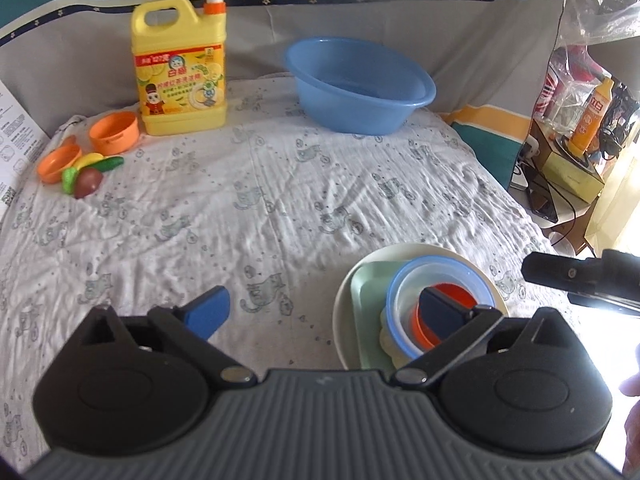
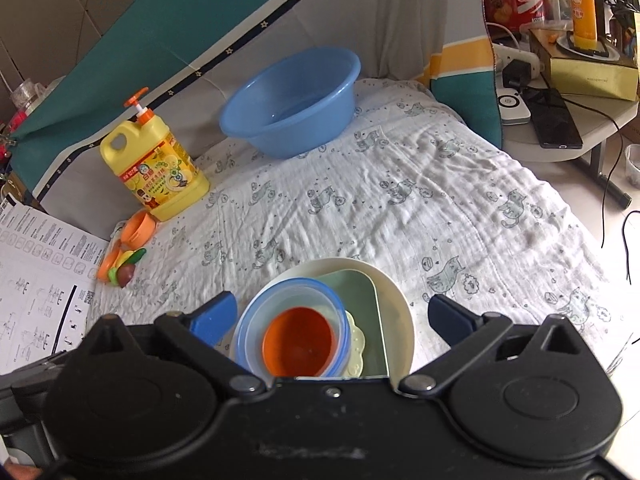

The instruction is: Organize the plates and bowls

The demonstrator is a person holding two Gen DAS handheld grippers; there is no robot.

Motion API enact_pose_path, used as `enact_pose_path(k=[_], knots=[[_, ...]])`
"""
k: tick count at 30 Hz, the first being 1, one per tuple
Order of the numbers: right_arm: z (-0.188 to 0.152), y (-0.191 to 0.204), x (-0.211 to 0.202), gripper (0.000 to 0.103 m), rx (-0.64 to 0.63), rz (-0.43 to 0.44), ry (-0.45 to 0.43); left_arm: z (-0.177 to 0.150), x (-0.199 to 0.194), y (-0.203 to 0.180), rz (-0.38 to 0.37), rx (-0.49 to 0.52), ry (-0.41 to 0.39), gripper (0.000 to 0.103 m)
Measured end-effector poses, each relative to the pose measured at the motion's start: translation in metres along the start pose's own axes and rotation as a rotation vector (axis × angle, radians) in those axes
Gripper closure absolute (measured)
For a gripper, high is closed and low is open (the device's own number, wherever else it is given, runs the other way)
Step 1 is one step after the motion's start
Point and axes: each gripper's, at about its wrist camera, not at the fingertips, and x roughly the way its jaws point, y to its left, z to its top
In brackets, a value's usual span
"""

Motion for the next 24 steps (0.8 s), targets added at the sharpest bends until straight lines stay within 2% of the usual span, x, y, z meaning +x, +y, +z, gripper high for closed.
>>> enact_pose_path(k=[10, 15, 19, 24], knots=[[-0.021, 0.010, -0.031, 0.000, -0.086, -0.026, -0.057, -0.014, -0.034, 0.019, 0.021, 0.000, -0.069, 0.000], [-0.035, 0.016, -0.035, 0.000, -0.120, -0.030, -0.032, -0.023, -0.042, 0.022, 0.015, 0.025, -0.078, 0.000], [-0.051, 0.026, -0.036, 0.000, -0.184, -0.045, -0.014, -0.034, -0.045, 0.016, 0.051, 0.085, -0.099, 0.000], [-0.069, 0.036, -0.034, 0.000, -0.235, -0.065, 0.004, -0.045, -0.042, 0.011, 0.046, 0.104, -0.079, 0.000]])
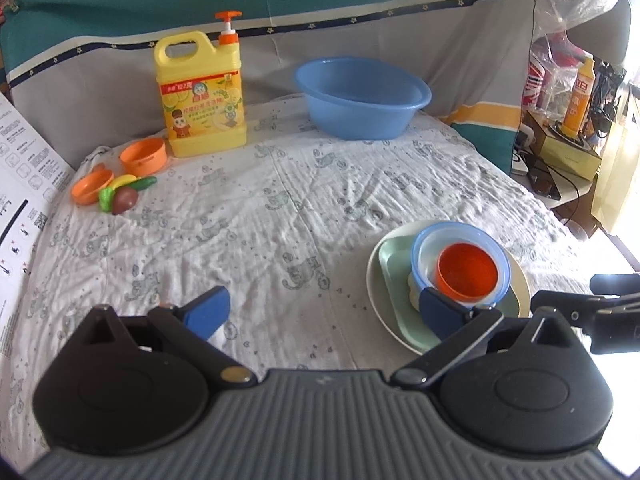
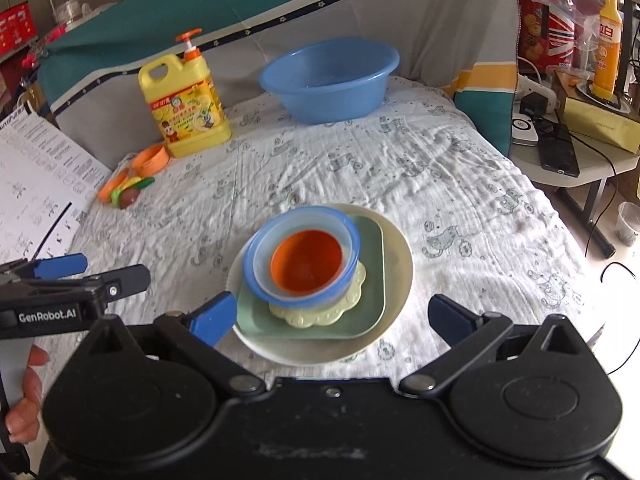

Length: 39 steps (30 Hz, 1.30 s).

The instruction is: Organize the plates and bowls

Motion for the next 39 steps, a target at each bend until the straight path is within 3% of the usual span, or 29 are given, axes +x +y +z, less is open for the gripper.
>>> enact_pose_path(k=[22, 39], knots=[[-0.015, 0.000, 0.015, 0.000, -0.030, 0.001, 0.051, -0.027, 0.031, -0.008, -0.016, -0.012, 0.139, 0.000], [-0.018, -0.006, 0.032, 0.000, -0.016, 0.016, 0.062, -0.033, 0.042, -0.014, 0.013, 0.015, 0.155, 0.000]])
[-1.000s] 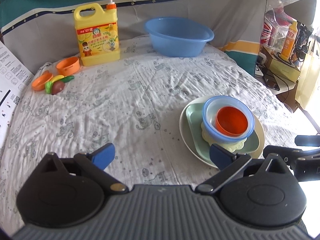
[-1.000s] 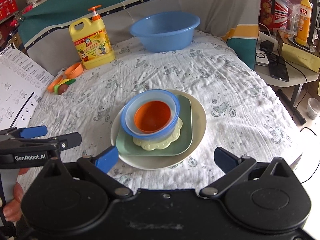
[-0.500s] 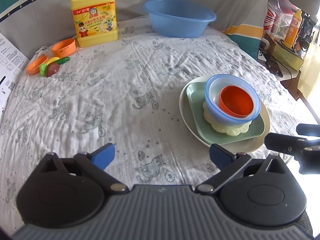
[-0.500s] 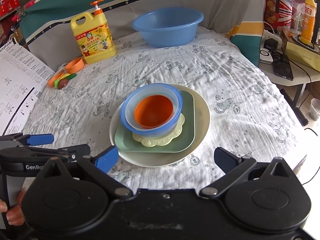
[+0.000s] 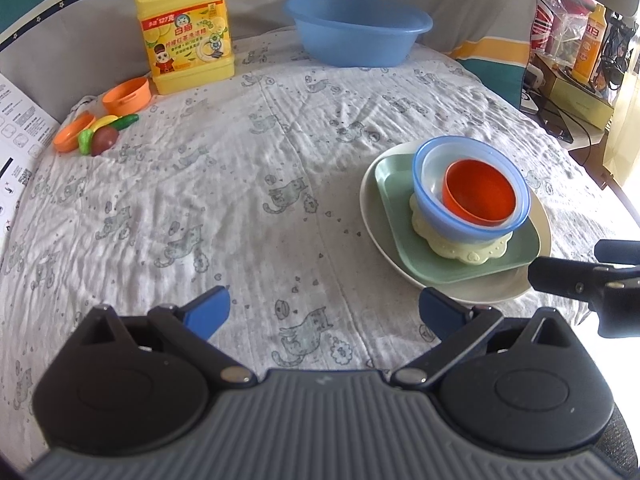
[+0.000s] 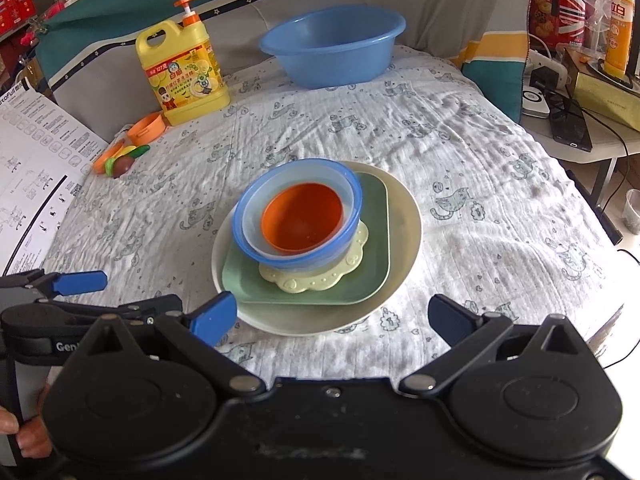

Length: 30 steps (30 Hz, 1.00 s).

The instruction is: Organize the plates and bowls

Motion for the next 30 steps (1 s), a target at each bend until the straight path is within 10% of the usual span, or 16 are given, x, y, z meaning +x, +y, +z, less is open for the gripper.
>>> enact_pose_path(k=[30], knots=[[-0.0043, 0.0029, -0.0017, 0.000, 0.029, -0.024, 0.003, -0.0007, 0.0011, -0.0016, 0.026, 0.019, 0.004, 0.000]])
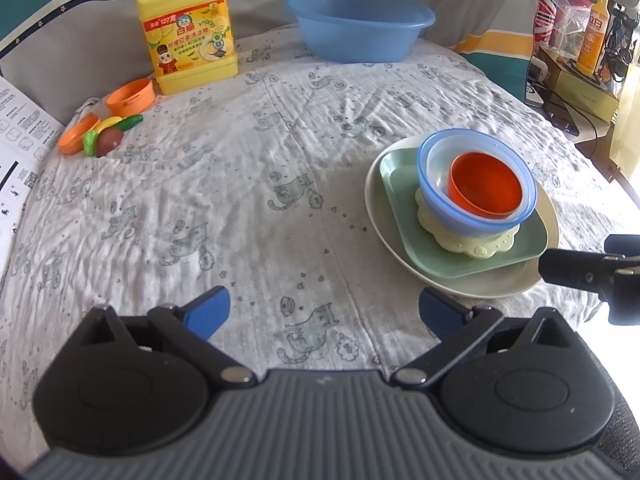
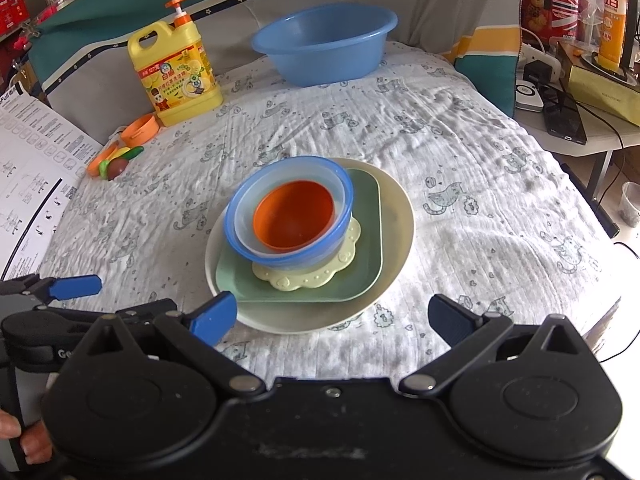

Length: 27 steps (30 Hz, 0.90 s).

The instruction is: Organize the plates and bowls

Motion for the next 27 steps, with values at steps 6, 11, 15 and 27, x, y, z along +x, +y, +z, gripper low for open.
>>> enact_pose_path(k=[6, 11, 15, 27], knots=[[-0.0009, 0.0007, -0.0004, 0.000, 0.007, -0.004, -0.002, 0.0002, -0.0010, -0.0012, 0.004, 0.006, 0.002, 0.000], [-0.0020, 0.0020, -0.0019, 0.000, 0.009, -0.008, -0.006, -0.0001, -0.0015, -0.0015, 0.005, 0.006, 0.001, 0.000], [-0.0020, 0.0018, -0.0019, 0.000, 0.009, -0.008, -0.005, -0.0001, -0.0018, -0.0017, 0.007, 0.007, 0.000, 0.000], [-0.0017, 0.0009, -0.0018, 0.000, 0.012, -0.006, -0.004, -0.0005, -0.0034, -0.0033, 0.009, 0.013, 0.000, 0.000]])
